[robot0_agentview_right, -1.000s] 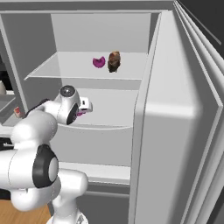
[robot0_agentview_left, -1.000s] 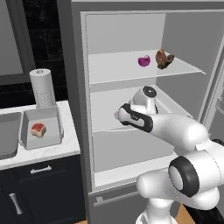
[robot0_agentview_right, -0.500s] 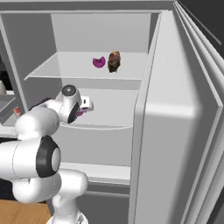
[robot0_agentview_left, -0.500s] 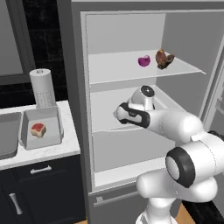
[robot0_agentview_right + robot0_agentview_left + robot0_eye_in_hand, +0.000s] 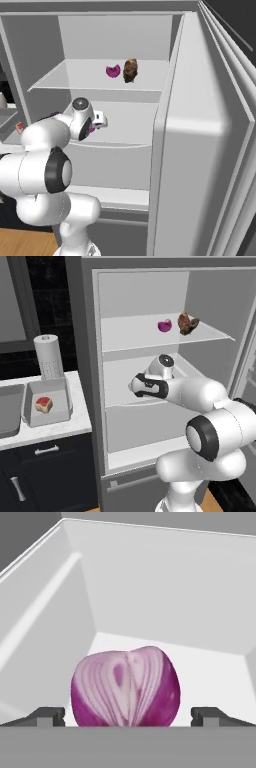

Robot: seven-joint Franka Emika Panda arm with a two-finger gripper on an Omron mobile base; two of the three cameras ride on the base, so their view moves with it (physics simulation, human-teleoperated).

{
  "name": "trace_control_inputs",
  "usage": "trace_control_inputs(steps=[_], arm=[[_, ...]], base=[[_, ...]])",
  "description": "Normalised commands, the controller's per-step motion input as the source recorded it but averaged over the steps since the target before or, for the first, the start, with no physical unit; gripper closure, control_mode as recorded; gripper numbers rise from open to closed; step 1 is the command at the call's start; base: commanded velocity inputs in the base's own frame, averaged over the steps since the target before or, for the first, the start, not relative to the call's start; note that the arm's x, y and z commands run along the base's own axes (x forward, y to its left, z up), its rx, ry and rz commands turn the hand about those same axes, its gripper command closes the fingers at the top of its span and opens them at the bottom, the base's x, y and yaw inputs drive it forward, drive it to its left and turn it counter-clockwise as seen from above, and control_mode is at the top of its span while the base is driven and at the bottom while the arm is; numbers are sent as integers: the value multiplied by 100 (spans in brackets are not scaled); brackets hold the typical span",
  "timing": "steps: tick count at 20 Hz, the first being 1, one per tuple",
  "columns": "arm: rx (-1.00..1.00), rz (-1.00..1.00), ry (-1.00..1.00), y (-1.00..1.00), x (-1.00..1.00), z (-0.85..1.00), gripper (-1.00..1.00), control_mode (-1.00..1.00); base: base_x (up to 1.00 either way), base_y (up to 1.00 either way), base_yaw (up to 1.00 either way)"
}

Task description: Place one onion and one steak in each tupperware on the nearby counter, to pack two identical lunches.

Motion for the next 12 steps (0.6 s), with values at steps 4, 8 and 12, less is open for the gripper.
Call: trace_control_inputs(steps=[4, 8, 12], arm=[[0, 0, 1, 0, 14, -2, -100, -100], [0, 0, 1, 0, 15, 0, -100, -100], [0, 0, 0, 0, 13, -1, -100, -100]], base=[[0, 0, 0], [0, 0, 0], [0, 0, 0]])
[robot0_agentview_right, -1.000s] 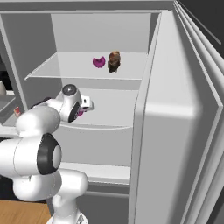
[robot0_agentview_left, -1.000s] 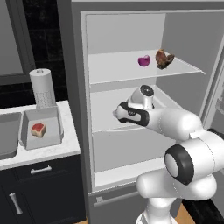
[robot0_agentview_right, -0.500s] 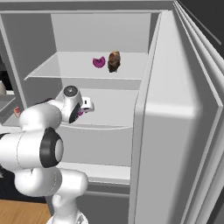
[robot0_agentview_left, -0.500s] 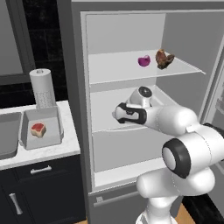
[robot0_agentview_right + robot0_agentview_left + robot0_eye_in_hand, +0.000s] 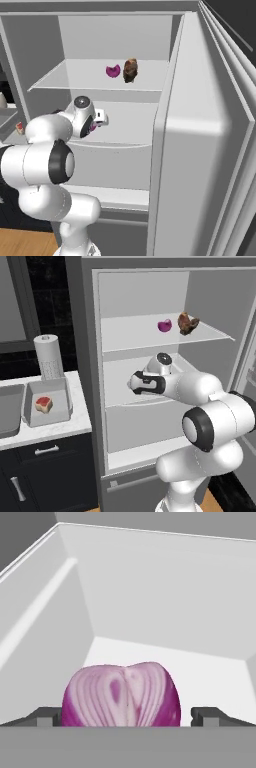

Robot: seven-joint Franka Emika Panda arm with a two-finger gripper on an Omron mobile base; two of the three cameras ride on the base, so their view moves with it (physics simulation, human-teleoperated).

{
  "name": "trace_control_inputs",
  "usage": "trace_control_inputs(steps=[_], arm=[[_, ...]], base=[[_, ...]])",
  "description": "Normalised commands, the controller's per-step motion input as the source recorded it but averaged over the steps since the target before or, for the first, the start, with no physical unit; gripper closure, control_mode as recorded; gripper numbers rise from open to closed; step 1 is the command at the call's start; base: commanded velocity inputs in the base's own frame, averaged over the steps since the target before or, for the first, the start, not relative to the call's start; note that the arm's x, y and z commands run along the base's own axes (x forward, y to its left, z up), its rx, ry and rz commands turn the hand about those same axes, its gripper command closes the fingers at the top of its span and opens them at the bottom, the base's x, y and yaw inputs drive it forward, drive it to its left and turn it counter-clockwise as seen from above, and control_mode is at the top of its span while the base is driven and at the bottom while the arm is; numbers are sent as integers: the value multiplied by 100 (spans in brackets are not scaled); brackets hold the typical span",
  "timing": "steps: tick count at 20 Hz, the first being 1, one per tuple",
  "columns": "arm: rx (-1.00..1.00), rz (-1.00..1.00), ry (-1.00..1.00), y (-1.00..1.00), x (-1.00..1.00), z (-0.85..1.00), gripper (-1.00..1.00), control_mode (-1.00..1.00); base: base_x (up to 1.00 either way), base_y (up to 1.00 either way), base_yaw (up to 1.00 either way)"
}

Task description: Place one onion and one steak in each tupperware on the nearby counter, to pack two identical lunches.

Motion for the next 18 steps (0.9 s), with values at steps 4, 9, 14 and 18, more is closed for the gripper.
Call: trace_control_inputs(steps=[4, 9, 14, 18], arm=[[0, 0, 0, 0, 0, -3, -100, -100], [0, 0, 0, 0, 0, -4, 100, -100], [0, 0, 5, 0, -4, -2, 100, -100], [2, 0, -3, -12, -75, 0, 100, -100]], base=[[0, 0, 0], [0, 0, 0], [0, 0, 0], [0, 0, 0]])
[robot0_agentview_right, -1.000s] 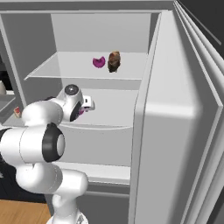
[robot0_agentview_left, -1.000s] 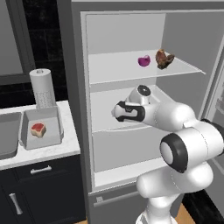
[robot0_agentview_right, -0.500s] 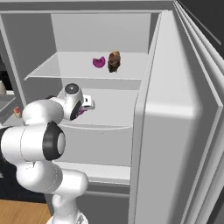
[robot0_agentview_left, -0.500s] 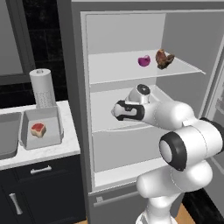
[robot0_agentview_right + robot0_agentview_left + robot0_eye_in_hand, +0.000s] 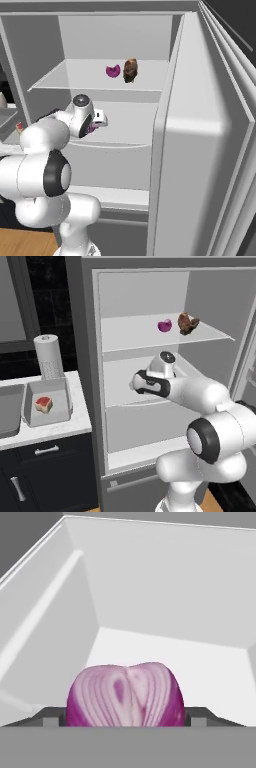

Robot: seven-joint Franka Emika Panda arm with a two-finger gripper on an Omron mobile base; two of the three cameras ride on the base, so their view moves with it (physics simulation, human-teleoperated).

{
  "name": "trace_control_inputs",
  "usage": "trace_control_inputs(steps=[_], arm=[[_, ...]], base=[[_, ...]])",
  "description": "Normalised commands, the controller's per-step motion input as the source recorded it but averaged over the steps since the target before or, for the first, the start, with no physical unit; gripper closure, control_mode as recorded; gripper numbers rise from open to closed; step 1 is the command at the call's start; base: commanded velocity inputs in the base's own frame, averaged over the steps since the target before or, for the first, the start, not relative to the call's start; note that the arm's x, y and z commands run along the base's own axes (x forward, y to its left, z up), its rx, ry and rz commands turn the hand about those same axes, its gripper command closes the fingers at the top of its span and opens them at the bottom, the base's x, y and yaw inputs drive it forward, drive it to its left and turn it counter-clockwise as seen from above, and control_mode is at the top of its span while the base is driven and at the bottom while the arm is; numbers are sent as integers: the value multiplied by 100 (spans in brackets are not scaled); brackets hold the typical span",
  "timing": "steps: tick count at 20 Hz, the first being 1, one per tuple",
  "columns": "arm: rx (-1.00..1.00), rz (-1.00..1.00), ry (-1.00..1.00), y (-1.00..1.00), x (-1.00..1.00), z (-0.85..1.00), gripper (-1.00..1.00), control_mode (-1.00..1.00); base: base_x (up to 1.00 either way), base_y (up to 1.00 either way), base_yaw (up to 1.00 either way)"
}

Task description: Place one onion and one steak in each tupperware on the nearby counter, to pack two identical lunches.

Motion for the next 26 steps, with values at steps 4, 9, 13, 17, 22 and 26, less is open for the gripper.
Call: trace_control_inputs(steps=[4, 9, 13, 17, 22, 26], arm=[[7, 0, -10, -24, -92, 0, 100, -100], [0, 0, 3, -13, -49, 44, 100, -100], [-1, 0, 12, -21, -71, 69, 100, -100], [-5, 0, 22, -22, -68, 77, 100, -100], [-4, -3, 13, -22, -79, 38, 100, -100], [0, -2, -1, -13, -91, 6, 100, -100]], base=[[0, 0, 0], [0, 0, 0], [0, 0, 0], [0, 0, 0], [0, 0, 0], [0, 0, 0]])
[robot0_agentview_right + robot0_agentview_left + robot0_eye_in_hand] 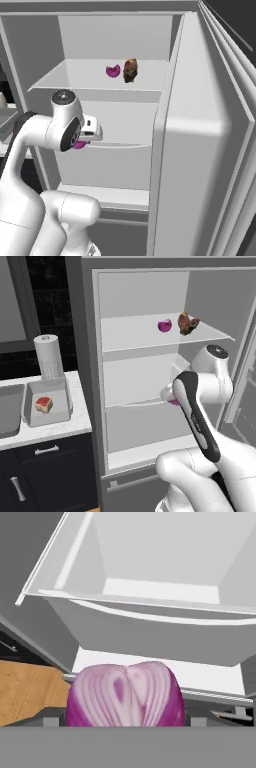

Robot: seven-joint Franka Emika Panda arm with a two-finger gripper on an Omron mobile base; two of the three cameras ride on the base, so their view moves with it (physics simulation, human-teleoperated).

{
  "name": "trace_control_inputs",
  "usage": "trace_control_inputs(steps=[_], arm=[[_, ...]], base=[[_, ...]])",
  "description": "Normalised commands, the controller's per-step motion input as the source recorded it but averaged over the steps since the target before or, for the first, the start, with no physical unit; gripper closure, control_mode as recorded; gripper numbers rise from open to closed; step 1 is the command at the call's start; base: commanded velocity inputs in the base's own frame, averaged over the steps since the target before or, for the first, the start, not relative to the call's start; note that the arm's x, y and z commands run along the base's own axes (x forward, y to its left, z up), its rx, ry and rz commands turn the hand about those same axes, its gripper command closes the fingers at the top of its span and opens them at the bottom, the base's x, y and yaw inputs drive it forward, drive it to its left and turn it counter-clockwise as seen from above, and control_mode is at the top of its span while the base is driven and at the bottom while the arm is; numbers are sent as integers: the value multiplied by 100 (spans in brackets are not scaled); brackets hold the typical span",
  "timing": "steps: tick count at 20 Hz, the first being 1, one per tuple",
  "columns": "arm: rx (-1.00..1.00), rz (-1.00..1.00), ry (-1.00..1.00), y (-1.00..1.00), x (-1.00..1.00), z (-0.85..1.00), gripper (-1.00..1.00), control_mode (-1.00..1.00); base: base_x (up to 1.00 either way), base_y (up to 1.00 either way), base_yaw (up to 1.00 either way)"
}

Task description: Place one onion and one steak in each tupperware on the nearby counter, to pack two identical lunches.

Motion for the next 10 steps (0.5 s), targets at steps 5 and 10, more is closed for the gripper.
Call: trace_control_inputs(steps=[5, 10], arm=[[0, -1, 0, 0, -44, 9, 100, -100], [0, -1, 0, 0, -25, 2, 100, -100]], base=[[0, 0, 0], [0, 0, 0]])
